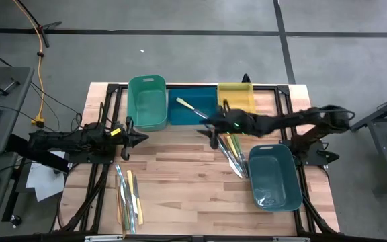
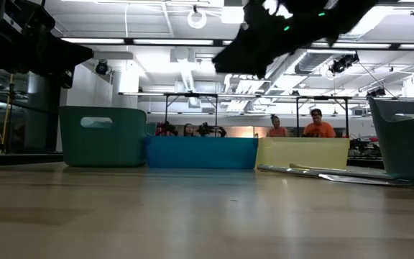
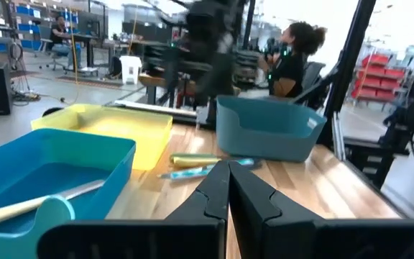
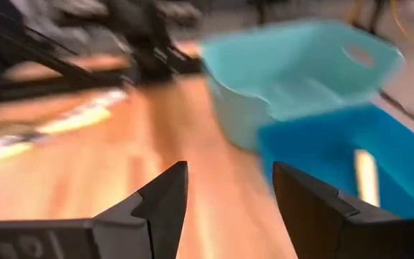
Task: Sort silverware by color (type)
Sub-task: Put the yellow knife into the blue bin
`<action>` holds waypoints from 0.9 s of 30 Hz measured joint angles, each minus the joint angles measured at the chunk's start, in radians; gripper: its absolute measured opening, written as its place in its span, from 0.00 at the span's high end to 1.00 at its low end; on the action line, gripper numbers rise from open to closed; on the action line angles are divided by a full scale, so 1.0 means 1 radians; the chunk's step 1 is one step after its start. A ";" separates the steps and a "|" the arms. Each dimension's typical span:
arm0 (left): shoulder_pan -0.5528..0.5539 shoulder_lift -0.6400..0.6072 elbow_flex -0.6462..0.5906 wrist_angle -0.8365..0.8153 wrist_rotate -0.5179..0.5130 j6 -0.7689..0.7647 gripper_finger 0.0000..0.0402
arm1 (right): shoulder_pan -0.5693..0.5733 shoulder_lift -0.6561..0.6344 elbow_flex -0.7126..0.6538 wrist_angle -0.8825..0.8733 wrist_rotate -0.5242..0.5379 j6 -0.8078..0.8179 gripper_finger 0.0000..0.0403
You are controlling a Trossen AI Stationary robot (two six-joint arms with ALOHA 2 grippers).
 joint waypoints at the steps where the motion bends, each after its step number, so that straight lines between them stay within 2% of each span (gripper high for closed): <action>1: 0.000 0.000 0.000 -0.002 0.000 0.001 1.00 | 0.022 -0.020 -0.031 0.056 -0.004 -0.008 0.50; 5: 0.000 0.000 0.000 -0.002 0.000 0.000 1.00 | 0.090 -0.085 -0.096 0.206 0.001 -0.117 0.50; 10: 0.000 0.001 0.000 0.000 0.001 -0.004 1.00 | 0.138 -0.118 -0.078 0.226 0.001 -0.254 0.50; 19: 0.000 0.001 0.000 0.015 -0.001 -0.018 1.00 | 0.145 -0.122 -0.045 0.216 0.061 -0.234 0.50; 27: 0.000 0.001 0.000 0.060 -0.002 -0.026 1.00 | 0.145 -0.121 -0.045 0.202 0.068 -0.201 0.50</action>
